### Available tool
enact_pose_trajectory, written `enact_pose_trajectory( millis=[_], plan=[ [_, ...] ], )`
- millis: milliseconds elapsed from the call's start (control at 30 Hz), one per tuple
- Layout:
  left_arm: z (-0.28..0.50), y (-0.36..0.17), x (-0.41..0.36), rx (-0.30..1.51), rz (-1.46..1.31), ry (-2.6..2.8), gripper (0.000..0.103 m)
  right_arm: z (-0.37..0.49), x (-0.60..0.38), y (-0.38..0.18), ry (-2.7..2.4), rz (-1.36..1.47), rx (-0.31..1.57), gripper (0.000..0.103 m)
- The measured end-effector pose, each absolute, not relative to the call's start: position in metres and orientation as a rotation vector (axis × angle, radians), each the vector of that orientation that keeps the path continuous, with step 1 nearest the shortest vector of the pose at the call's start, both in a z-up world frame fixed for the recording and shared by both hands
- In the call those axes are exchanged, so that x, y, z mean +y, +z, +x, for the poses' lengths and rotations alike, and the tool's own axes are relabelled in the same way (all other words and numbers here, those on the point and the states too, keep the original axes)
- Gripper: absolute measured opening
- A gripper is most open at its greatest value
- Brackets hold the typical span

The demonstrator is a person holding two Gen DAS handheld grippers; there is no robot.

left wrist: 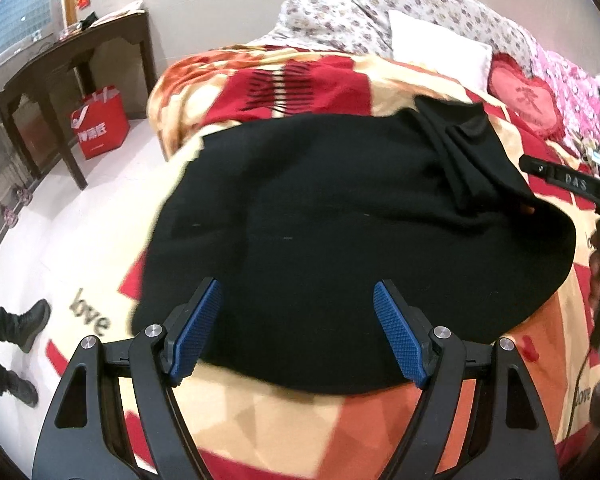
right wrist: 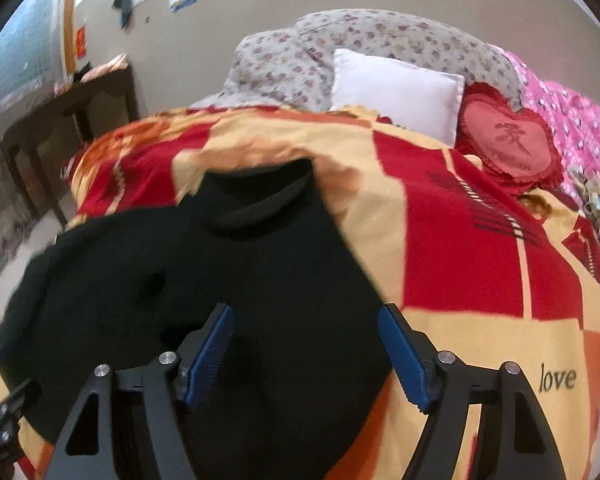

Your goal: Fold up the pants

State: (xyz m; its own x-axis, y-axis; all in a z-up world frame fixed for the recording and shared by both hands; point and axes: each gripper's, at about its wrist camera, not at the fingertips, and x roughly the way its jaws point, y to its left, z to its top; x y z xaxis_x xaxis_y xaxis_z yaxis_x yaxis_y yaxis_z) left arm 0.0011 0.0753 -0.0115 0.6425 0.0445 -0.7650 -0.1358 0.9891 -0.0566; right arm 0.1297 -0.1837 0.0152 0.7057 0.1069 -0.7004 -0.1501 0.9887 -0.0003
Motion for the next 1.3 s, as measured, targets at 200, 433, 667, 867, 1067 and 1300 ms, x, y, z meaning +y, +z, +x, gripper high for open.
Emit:
enact_pose_trajectory(
  millis=[200,433,667,867,1067,1300],
  plan=[
    [-0.012,-0.004,0.123,0.872,-0.255,0.134,0.079,0.184,-0.195,0.002,0.141,-0.047,0.866,0.073],
    [-0.021,-0.014,0.163,0.883,-0.331,0.251,0.079,0.167,-0.198,0.008,0.193,-0.038,0.893,0.073],
    [-0.008,-0.033,0.151,0.953,-0.385,0.168,0.079,0.16,-0.191,0.01,0.129,-0.167,0.82,0.073],
    [0.008,-0.044,0.141,0.986,-0.354,0.184,0.08,0.166,-0.177,0.006,0.243,-0.102,0.903,0.073],
    [0.018,-0.046,0.132,0.988,-0.305,0.201,0.08,0.153,-0.125,-0.006,0.307,-0.285,0.874,0.073],
    [0.019,-0.047,0.13,0.991,-0.282,0.201,0.08,0.154,-0.152,-0.003,0.312,-0.138,0.843,0.006]
  ],
)
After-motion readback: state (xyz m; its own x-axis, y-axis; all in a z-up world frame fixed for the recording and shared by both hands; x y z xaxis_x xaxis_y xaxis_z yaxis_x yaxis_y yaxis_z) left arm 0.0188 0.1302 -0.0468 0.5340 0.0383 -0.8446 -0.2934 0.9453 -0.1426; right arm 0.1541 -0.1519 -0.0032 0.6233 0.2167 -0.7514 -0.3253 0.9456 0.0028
